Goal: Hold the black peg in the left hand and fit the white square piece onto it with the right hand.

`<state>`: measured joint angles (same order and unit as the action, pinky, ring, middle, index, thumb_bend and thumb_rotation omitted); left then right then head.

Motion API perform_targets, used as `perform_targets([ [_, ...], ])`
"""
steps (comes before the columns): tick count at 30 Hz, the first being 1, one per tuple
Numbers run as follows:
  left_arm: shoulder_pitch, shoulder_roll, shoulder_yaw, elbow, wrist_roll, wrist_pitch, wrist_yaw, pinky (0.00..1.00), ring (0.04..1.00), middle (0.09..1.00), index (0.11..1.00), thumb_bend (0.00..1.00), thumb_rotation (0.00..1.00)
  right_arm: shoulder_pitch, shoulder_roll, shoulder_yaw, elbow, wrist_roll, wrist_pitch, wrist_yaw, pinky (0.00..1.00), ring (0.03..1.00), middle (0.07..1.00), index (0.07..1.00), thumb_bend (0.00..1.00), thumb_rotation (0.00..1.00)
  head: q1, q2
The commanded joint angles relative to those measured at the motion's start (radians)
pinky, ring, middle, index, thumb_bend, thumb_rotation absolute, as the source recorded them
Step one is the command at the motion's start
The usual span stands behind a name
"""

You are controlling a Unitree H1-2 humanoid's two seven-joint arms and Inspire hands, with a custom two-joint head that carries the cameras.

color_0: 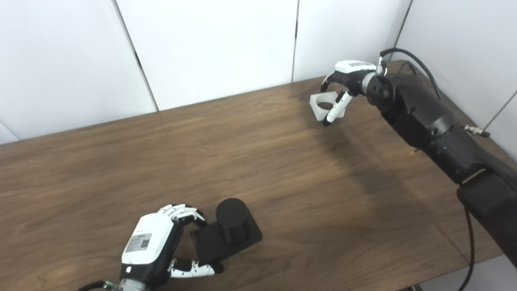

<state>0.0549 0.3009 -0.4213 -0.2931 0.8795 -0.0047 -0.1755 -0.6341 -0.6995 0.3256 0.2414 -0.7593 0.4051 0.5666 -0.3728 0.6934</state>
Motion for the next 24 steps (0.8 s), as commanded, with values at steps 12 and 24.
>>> perform_targets([
  [12,0.002,0.003,-0.01,-0.002,0.026,0.002,-0.034,0.88,0.823,0.748,0.488,0.51,0.04,-0.059,-0.016,-0.006,-0.009,-0.012,0.003,-0.014,0.97,1.0,0.927,0.836,1.0,0.35,0.001,-0.004],
  [24,0.001,0.002,-0.012,0.0,0.031,0.005,-0.037,0.88,0.826,0.749,0.488,0.51,0.04,-0.059,-0.002,0.0,-0.001,-0.016,0.009,-0.018,0.94,0.998,0.919,0.852,1.0,0.32,0.006,-0.006],
])
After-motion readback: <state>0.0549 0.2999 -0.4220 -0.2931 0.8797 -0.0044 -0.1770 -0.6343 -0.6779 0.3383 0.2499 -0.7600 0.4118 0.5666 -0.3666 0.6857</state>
